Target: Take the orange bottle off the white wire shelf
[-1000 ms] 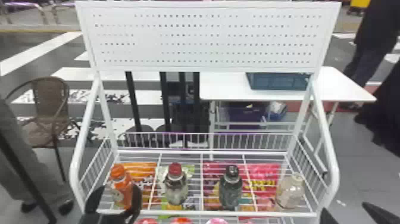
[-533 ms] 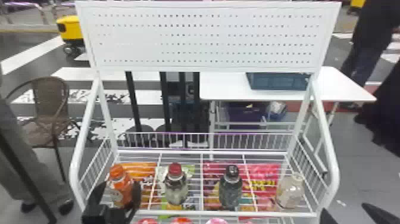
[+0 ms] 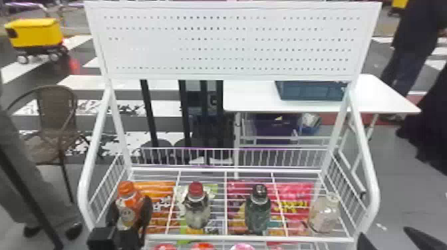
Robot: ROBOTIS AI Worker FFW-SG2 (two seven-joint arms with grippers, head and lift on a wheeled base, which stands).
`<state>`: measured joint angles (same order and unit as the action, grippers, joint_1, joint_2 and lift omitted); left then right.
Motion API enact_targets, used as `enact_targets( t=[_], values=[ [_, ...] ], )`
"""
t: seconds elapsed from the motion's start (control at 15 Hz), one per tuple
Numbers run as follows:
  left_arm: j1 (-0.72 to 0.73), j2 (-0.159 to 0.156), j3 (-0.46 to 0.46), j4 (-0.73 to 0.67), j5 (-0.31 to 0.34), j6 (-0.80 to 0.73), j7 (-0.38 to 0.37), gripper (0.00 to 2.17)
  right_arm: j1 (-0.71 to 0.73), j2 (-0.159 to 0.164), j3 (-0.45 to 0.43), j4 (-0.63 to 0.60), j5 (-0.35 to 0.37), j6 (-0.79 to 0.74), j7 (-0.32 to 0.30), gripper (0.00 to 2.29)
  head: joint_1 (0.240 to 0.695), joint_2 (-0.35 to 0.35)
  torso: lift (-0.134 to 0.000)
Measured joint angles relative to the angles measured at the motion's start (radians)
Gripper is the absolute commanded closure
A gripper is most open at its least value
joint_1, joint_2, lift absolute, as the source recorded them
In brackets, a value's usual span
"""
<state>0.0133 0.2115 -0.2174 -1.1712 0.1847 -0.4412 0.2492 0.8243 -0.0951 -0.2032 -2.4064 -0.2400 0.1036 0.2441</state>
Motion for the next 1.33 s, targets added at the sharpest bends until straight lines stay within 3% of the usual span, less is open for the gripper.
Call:
enact_targets(
  t=[0.27, 0.4, 0.8, 1.07, 1.33],
  values=[
    [0.029, 0.006, 0.001, -0.054, 0.004, 0.018, 0.001, 0.61, 0.0, -0.003, 0.003, -0.001, 0.005, 0.0, -0.001, 0.15, 0.499, 0.0, 0.0],
    [0.071, 0.017, 0.004, -0.146, 0.003, 0.056, 0.002, 0.61, 0.0, -0.005, 0.004, -0.002, 0.004, 0.0, -0.002, 0.15, 0.499, 0.0, 0.0],
    [0.288, 0.064, 0.062, -0.591, -0.009, 0.28, 0.009, 0.61, 0.001, -0.01, 0.004, 0.0, 0.005, 0.0, -0.001, 0.15, 0.499, 0.0, 0.0],
    [0.462, 0.07, 0.129, -0.873, -0.03, 0.386, 0.0, 0.61, 0.0, -0.011, 0.007, 0.001, 0.005, 0.0, 0.0, 0.15, 0.499, 0.0, 0.0],
    [0.61, 0.069, 0.189, -1.057, -0.039, 0.465, -0.016, 0.61, -0.001, -0.008, 0.012, -0.003, 0.005, 0.0, 0.0, 0.15, 0.499, 0.0, 0.0]
  ],
)
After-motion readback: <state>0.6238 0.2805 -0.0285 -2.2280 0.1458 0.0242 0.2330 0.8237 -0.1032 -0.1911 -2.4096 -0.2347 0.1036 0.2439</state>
